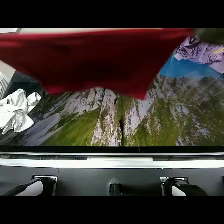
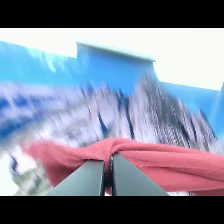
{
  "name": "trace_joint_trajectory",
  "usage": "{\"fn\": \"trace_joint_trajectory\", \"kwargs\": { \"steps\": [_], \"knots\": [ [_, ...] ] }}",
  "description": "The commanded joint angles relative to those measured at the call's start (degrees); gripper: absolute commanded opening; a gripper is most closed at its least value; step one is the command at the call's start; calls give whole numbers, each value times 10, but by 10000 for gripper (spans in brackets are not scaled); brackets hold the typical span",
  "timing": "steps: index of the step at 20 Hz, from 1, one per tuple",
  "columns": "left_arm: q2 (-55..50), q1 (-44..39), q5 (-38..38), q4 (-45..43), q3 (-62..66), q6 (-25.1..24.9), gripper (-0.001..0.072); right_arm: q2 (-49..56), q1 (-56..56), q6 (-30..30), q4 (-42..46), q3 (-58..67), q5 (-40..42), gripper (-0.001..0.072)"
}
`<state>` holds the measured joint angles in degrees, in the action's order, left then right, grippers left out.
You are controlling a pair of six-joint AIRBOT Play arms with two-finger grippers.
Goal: Fold the clothes and pants, and hang the long-sleeved shirts on hangers.
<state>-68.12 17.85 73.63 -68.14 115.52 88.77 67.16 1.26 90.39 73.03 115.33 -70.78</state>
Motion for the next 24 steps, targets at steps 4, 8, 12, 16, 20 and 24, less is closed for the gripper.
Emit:
{"fn": "trace_joint_trajectory", "kwargs": {
  "steps": [4, 8, 12, 16, 20, 24],
  "knots": [
    [207, -1, 21, -128, -38, 73, 12, -159, -4, 65, 76, 60, -83, 25],
    [247, -1, 29, -161, -43, 97, 11, -165, -4, 80, 100, 59, -112, 25],
    [187, -1, 83, -112, -73, 86, 11, -90, -4, 105, 104, 38, -142, 25],
    [55, -20, 108, -67, -156, 49, 11, 32, -4, 105, 118, -43, -144, 25],
    [-155, -69, 28, -95, -187, 27, 11, 208, -4, 101, 147, -61, -115, 25],
    [-363, -99, -83, -94, -127, 27, 11, 354, -4, 99, 150, -61, -1, 25]
  ]
}}
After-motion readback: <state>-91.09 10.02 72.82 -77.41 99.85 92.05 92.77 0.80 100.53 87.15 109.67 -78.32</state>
